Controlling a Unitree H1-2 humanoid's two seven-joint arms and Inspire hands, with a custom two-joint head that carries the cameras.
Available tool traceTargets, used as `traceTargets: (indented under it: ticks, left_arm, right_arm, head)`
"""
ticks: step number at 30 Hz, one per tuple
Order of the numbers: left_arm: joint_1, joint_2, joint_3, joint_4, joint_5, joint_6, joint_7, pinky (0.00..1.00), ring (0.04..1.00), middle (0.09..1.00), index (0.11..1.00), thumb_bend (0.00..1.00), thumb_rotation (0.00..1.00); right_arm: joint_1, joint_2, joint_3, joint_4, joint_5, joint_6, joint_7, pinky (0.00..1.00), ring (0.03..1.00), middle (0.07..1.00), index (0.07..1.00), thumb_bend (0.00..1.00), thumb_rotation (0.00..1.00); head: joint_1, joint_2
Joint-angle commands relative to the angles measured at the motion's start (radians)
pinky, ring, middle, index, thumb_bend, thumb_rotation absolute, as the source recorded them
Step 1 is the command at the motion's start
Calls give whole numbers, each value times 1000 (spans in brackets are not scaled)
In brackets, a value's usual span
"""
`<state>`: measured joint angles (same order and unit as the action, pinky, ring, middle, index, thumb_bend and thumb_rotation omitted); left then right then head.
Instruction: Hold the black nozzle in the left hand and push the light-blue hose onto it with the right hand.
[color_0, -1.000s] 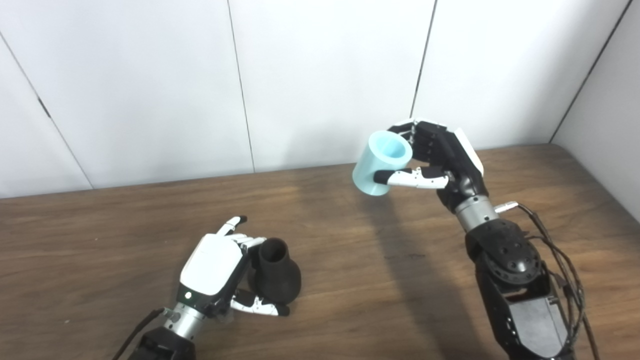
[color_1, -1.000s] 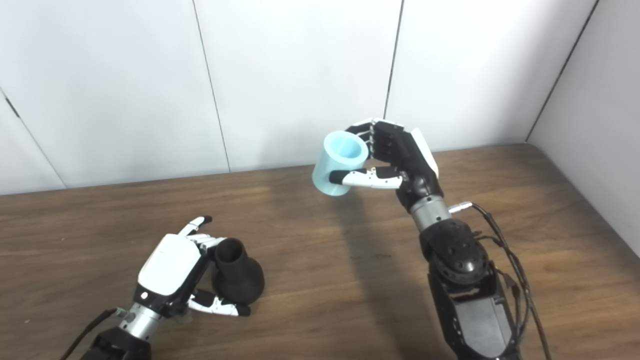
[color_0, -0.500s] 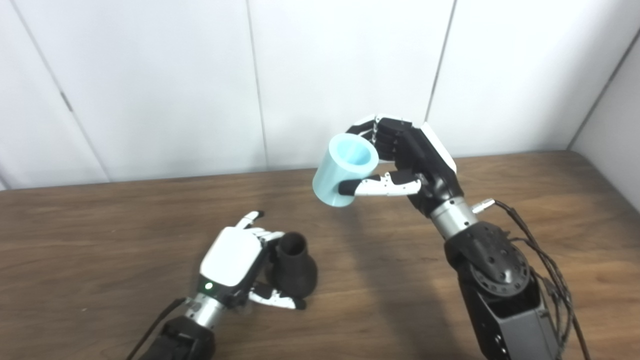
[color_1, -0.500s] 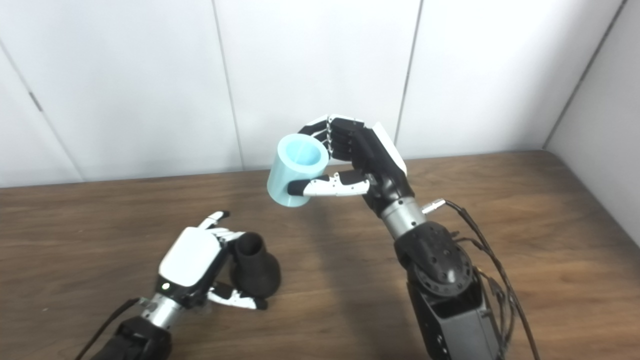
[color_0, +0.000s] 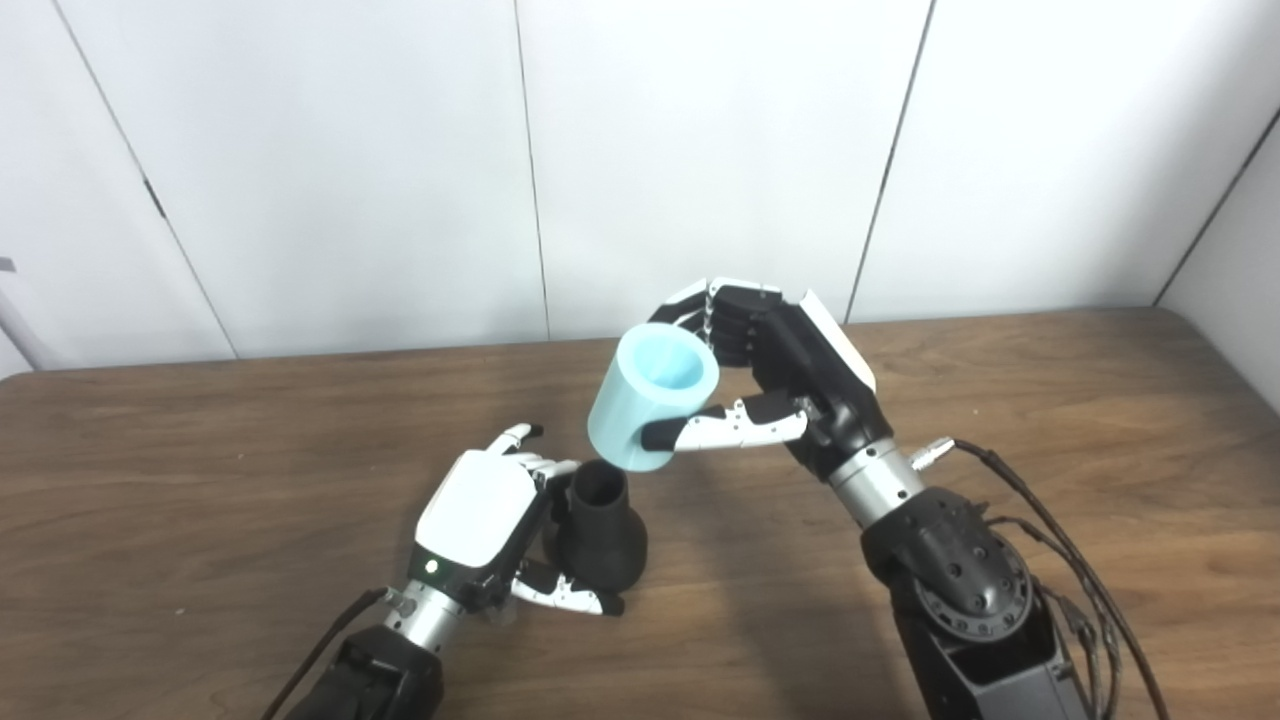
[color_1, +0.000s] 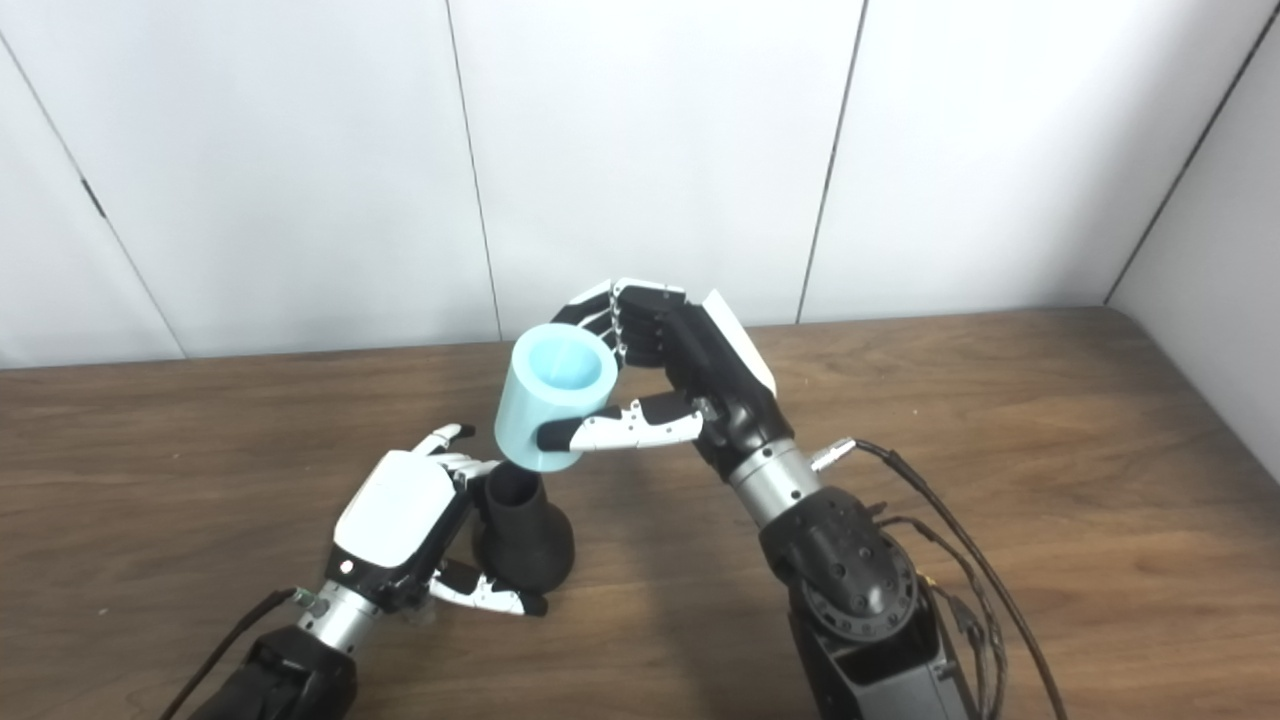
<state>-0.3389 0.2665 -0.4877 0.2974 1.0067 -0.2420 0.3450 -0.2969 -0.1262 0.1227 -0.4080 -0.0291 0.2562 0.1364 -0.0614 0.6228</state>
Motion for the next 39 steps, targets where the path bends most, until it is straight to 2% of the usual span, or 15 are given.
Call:
traceTargets:
  ticks: [1, 11, 21, 26, 32, 39]
  left_arm:
    - [110, -56, -54, 67, -3, 6, 15, 849, 485, 403, 509, 499, 0]
    - [112, -50, -59, 57, -3, 10, 8, 842, 490, 408, 508, 500, 0]
    - [120, -46, -63, 26, -3, 24, -14, 862, 490, 415, 515, 500, 0]
    - [120, -46, -70, 25, 1, 26, -3, 852, 491, 414, 515, 500, 0]
    - [121, -45, -73, 28, -5, 25, -2, 861, 490, 410, 515, 499, 0]
    - [125, -45, -73, 23, -12, 25, -3, 864, 495, 411, 513, 499, 0]
  right_arm:
    - [-21, -2, 2, -11, -5, -68, 8, 283, 414, 467, 523, 514, 0]
    - [7, -3, 17, 7, -87, -84, 6, 294, 418, 469, 517, 517, 0]
    - [18, -4, 10, 89, -76, -163, 19, 302, 422, 471, 510, 517, 0]
    - [14, -3, 12, 130, -92, -211, 11, 308, 425, 472, 507, 518, 0]
    - [11, 24, 15, 186, -119, -279, -19, 306, 423, 476, 504, 518, 0]
    - [8, 52, 12, 236, -123, -328, -38, 320, 431, 478, 500, 518, 0]
  head:
    - [0, 2]
    - [1, 9]
    - [5, 14]
    - [8, 12]
    - [11, 10]
    - [15, 12]
